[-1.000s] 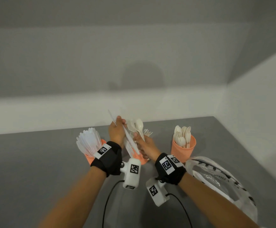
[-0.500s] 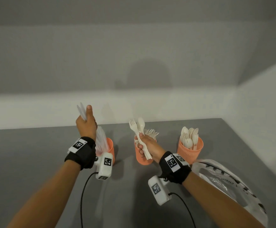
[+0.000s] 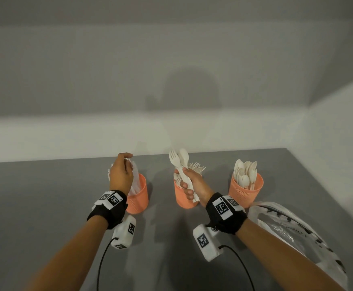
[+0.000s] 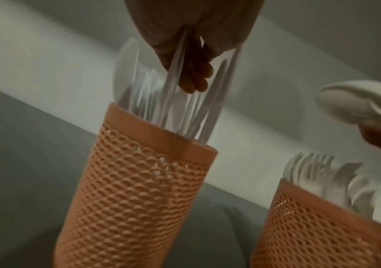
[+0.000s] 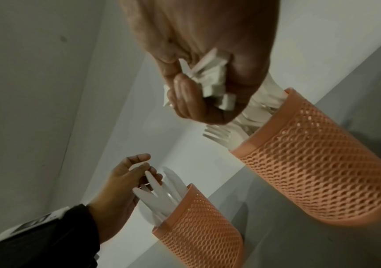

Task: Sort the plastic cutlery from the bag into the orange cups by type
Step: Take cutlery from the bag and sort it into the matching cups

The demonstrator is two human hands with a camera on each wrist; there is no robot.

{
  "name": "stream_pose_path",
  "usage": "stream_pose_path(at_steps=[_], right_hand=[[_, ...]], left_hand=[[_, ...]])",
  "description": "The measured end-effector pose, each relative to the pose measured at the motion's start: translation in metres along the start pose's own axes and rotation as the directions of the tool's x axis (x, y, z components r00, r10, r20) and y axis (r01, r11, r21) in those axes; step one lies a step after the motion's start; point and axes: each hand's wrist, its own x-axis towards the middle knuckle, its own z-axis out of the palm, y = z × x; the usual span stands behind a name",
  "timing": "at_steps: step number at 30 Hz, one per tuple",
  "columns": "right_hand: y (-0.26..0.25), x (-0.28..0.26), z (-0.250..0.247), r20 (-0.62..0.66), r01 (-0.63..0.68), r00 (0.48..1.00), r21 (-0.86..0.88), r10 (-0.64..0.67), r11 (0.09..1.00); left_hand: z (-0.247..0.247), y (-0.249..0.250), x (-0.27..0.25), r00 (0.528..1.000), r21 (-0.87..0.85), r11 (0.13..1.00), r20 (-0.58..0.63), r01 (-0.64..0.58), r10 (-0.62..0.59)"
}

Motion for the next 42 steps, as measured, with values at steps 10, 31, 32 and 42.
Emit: stream_pose_path(at_steps=[10,31,32,42], right_hand=[[0.002,0.003,0.002,-0.049,0.024,0.998,-0.038,-0.026,0.999],[0.003,-0.01,0.004,-0.157,0.335,0.921,-0.148,-0.357,0.93],[0.003,-0.011,0.002,-0.163,0.335,0.919,-0.15,-0.358,0.93],[0.015,-0.004,-0.008,-0.292,0.315,0.846,-0.402,-0.447,0.86]], left_hand=[[-0.004,0.012,-0.026,0.947,0.373,0.895,0.291,-0.244,0.137],[0.059,0.111,-0.052,0.887,-0.432,0.813,0.412,0.391,-0.208],[0.061,0.112,-0.053,0.887,-0.44,0.806,0.409,0.396,-0.213],[0.073,0.114,-0.057,0.887,-0.454,0.794,0.407,0.404,-0.219]])
